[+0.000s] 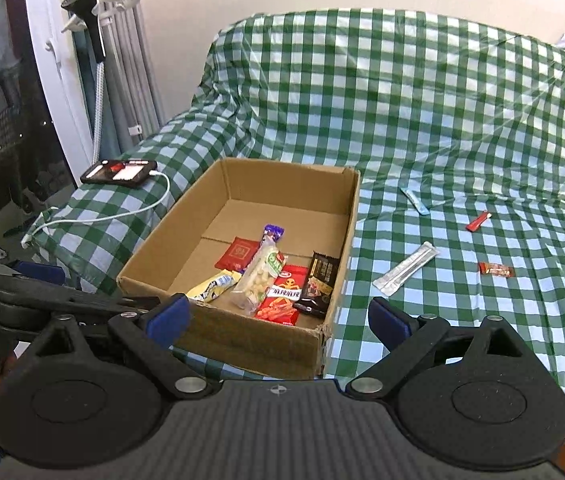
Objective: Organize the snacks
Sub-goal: 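Raise both open tools above the box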
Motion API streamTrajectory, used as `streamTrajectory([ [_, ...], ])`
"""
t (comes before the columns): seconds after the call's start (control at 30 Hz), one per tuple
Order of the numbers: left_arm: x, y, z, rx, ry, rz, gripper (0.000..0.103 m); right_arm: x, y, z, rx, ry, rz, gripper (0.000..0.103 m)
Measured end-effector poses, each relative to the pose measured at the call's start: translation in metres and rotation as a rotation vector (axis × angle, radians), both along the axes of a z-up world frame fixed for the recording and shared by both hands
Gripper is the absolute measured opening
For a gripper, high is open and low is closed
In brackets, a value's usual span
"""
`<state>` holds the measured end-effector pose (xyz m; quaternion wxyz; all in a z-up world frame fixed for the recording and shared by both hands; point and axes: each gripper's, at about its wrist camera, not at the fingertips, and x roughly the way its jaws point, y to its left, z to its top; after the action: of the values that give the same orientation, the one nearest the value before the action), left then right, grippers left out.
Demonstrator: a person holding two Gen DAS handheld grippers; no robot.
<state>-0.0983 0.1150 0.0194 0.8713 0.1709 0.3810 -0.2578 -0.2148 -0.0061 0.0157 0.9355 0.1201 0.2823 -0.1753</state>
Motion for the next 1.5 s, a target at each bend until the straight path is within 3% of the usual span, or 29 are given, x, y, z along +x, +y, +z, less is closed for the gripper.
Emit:
streamTrajectory([
  [0.47, -0.017, 0.013, 0.011, -0.023, -0.031, -0.002, 0.103, -0.022, 0.009, 0.007, -0.010, -0.041, -0.007, 0.097],
  [1.5, -0.011, 0.012, 0.001, 0.000, 0.010, 0.002, 0.103, -0.017, 0.006, 0.001, 0.014, -0.009, 0.000, 0.097],
])
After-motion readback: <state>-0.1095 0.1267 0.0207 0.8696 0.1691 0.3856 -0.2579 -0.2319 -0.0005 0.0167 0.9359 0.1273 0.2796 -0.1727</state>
